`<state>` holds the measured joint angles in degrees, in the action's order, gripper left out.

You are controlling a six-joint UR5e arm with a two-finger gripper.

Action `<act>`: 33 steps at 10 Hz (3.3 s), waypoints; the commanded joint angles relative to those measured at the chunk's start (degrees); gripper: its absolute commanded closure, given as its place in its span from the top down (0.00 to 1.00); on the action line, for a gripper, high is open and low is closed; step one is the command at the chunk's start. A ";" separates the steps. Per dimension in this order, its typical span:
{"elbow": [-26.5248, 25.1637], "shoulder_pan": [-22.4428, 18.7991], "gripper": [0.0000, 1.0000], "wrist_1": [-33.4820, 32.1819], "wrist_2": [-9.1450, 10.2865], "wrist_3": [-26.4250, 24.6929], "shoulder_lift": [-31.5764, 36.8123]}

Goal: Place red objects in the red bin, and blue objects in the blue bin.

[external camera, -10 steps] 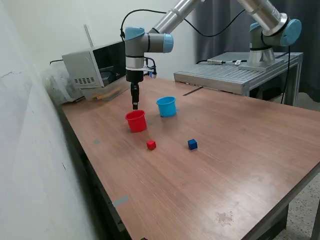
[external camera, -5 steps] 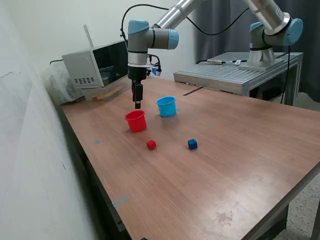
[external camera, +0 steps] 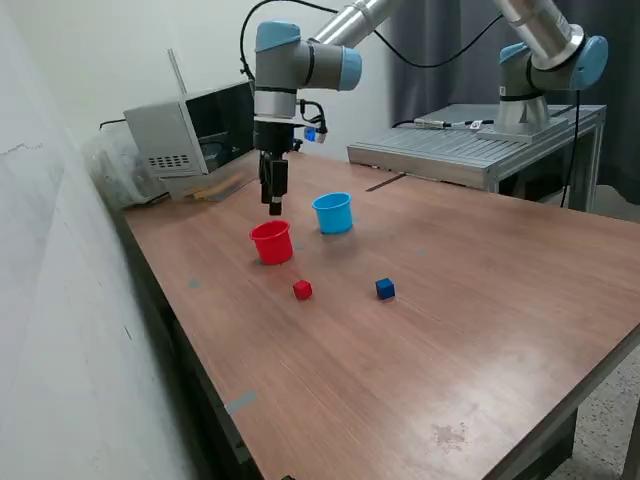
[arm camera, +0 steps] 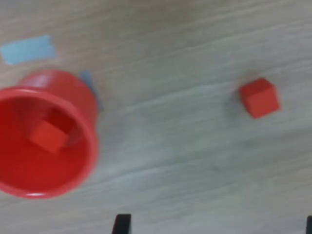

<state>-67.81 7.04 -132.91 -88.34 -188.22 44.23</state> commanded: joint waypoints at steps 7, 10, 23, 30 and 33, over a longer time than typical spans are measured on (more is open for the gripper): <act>8.39 -3.79 1.00 0.64 3.44 12.08 -13.01; 9.01 -3.79 1.00 0.73 3.35 14.98 -13.91; 9.63 -3.88 0.00 3.54 2.38 19.21 -14.00; 9.98 -2.92 0.00 3.63 -1.30 7.71 -7.15; 8.05 -0.46 0.00 3.28 -8.03 -1.49 -4.07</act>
<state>-58.72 5.10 -129.45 -91.90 -184.42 38.65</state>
